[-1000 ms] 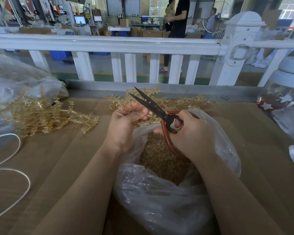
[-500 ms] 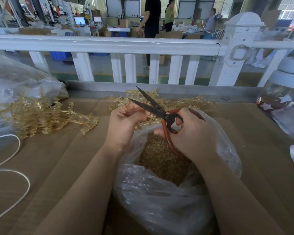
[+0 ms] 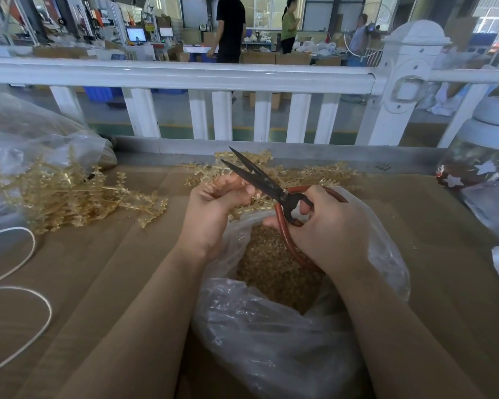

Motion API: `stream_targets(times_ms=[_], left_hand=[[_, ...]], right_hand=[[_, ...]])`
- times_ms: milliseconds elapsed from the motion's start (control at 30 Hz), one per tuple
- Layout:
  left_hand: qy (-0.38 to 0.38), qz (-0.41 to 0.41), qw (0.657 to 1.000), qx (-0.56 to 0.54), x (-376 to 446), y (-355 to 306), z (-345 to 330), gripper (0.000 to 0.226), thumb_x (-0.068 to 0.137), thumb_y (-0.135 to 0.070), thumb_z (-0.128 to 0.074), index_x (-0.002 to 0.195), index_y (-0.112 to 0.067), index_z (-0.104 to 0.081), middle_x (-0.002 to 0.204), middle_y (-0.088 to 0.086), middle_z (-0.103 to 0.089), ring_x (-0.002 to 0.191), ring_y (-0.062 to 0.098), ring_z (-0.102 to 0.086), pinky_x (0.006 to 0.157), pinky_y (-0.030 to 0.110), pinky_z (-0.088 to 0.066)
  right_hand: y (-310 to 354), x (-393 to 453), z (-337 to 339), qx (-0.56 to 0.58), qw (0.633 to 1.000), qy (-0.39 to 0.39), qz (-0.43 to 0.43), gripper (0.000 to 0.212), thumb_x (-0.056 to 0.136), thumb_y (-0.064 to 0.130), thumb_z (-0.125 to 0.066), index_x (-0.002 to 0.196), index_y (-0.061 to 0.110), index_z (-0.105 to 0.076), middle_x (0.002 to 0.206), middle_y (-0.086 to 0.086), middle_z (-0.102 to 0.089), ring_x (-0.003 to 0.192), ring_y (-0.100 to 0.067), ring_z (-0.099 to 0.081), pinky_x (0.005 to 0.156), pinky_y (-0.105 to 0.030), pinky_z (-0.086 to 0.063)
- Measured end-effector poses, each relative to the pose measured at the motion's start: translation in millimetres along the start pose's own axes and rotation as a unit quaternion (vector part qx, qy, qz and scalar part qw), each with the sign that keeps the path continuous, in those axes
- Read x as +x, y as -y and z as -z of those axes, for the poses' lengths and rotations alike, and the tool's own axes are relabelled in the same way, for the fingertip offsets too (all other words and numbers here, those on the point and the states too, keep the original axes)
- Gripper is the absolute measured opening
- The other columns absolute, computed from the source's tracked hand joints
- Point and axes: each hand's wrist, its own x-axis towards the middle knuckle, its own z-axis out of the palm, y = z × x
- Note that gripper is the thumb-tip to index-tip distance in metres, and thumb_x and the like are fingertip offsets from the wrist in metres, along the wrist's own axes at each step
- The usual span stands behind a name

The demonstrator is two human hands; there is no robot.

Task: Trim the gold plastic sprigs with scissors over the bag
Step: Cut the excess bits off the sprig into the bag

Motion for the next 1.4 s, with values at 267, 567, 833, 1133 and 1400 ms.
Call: stream_targets(times_ms=[267,567,833,1133,1400], left_hand=[[0.024,0.036,0.996,-0.078,1.6,3.8,2.9,0.009,0.083,-0.014,-0.069,0.084,-0.008,-0.064,0.073,0.002,-0.065,0.069,0.014,-0.061,0.074,0.025,-0.052],[0.024,0.014,0.996,-0.088,2.4,3.4,2.3,0.007,0.082,-0.010,-0.065,0.088,-0.006,-0.064,0.071,0.004,-0.068,0.066,0.015,-0.064,0.076,0.027,-0.056],[-0.013,0.011,0.998,-0.057,1.5,3.7,3.9,0.009,0.083,-0.007,-0.064,0.091,-0.005,-0.065,0.075,0.003,-0.068,0.068,0.013,-0.063,0.075,0.026,-0.055],[0.016,-0.001,0.998,-0.061,2.0,2.3,1.8,0.013,0.075,-0.004,-0.067,0.083,-0.004,-0.057,0.068,0.004,-0.063,0.065,0.016,-0.058,0.072,0.025,-0.051],[0.059,0.027,0.995,-0.079,-0.5,2.7,4.8,0.005,0.078,-0.002,-0.063,0.082,-0.001,-0.060,0.067,0.002,-0.062,0.065,0.013,-0.056,0.069,0.023,-0.050]], right_hand=[[-3.4,-1.2,-2.3,0.003,0.999,-0.045,0.019,0.056,0.072,0.075,-0.068,0.077,0.019,-0.061,0.067,0.020,-0.042,0.055,-0.002,-0.040,0.047,-0.010,-0.026],[-1.1,-1.4,-1.0,0.014,0.998,-0.052,0.026,0.053,0.072,0.077,-0.065,0.074,0.025,-0.056,0.066,0.023,-0.037,0.054,0.005,-0.030,0.052,-0.004,-0.016],[-2.8,-1.5,-1.7,0.026,1.000,-0.007,0.010,0.066,0.074,0.086,-0.046,0.087,0.024,-0.063,0.074,0.024,-0.048,0.060,0.002,-0.043,0.055,-0.004,-0.030],[-5.0,1.0,-2.0,0.009,1.000,0.015,-0.010,0.072,0.071,0.090,-0.042,0.093,0.025,-0.062,0.079,0.023,-0.049,0.066,0.002,-0.044,0.053,-0.006,-0.029],[-6.6,3.0,-4.4,-0.006,1.000,0.026,0.007,0.066,0.072,0.089,-0.044,0.092,0.028,-0.057,0.077,0.022,-0.051,0.066,-0.001,-0.048,0.055,-0.021,-0.050]])
